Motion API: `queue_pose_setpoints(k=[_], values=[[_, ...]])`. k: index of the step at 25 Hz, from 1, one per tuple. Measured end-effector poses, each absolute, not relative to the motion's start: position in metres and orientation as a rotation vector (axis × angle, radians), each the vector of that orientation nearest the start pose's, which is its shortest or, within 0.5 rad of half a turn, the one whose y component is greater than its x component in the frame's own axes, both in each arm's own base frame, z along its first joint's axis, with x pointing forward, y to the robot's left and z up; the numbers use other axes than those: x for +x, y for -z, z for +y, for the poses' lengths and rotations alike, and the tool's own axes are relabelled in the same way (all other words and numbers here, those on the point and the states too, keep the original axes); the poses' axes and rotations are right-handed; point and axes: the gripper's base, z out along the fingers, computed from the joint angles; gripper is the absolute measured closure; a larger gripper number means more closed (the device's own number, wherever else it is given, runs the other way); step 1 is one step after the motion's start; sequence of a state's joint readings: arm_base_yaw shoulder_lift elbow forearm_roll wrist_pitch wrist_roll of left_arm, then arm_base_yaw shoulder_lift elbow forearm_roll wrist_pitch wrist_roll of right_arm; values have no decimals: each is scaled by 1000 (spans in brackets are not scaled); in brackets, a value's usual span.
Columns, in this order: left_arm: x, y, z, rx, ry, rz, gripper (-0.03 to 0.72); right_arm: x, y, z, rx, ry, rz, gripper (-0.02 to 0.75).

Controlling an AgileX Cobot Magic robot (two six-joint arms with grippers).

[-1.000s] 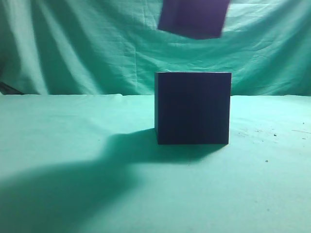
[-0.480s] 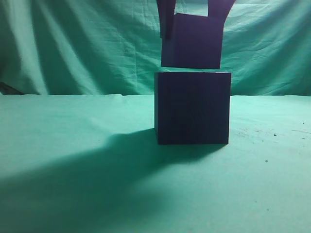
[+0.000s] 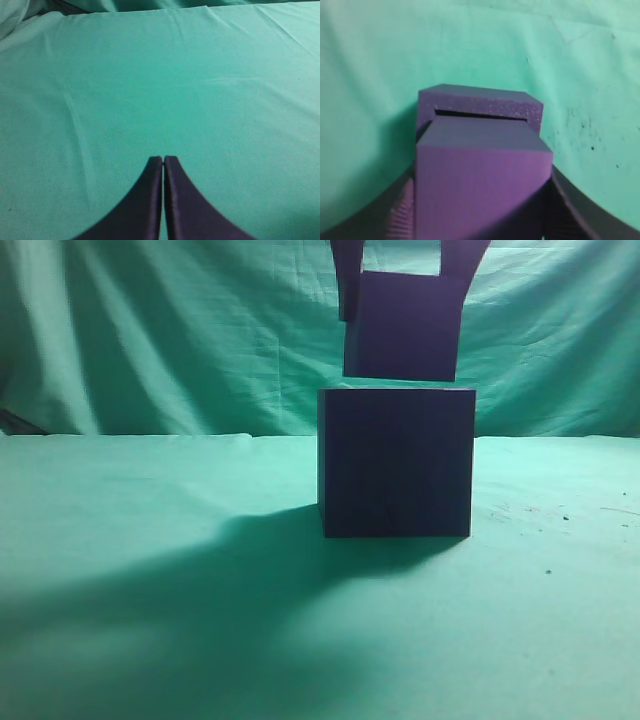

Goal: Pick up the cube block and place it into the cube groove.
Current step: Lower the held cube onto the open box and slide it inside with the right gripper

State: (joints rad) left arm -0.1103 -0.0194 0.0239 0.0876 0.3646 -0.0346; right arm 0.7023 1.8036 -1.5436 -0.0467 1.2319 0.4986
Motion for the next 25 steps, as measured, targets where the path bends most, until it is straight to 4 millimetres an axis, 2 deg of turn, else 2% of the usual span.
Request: queue_pose_setpoints(k=[5,9,25], values=[[52,-173,-3,124,15,1847,688,286,-278,237,-278,-111,2942,302],[52,-173,-3,124,15,1847,688,288,-271,238,-260,-91,2961,302],[52,-173,-3,124,15,1847,688,289,-271,239,-311,-77,2966,302]])
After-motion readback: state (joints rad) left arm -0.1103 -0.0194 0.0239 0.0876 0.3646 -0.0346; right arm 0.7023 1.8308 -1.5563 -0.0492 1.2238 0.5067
